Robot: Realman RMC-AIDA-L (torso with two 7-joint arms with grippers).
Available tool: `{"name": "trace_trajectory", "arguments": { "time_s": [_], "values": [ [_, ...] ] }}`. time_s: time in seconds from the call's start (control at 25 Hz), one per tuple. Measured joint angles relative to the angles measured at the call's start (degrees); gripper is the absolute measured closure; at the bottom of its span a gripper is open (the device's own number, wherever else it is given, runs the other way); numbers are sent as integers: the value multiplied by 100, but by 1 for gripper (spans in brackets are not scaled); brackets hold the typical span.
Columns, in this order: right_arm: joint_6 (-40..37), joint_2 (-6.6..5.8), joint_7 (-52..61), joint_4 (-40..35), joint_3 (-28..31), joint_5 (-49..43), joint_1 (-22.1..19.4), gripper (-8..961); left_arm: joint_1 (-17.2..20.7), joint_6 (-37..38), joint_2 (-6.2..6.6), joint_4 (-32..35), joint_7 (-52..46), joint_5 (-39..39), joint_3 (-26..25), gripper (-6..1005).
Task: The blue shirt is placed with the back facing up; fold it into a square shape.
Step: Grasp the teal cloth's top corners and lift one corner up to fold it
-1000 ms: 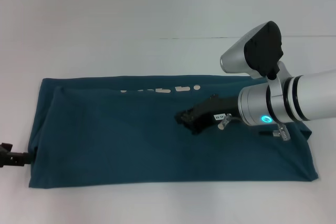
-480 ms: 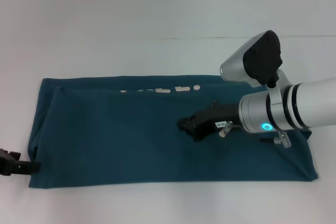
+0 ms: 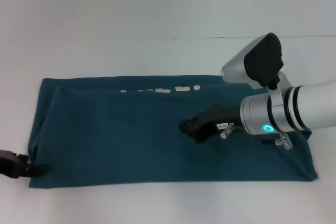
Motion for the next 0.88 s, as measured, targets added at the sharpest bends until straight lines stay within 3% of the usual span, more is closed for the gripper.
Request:
{"name": "trace_trajectory", "arguments": {
  "time_s": [0.32,0.88],
  "values": [
    [31,-6,0,20,15,-19,3,937,0,37,-53,-5,2,0,153,355],
    [32,-15,-9,20,21,-18,3,936,-9,-15,-34,-95,7,9,208,430]
  ]
}}
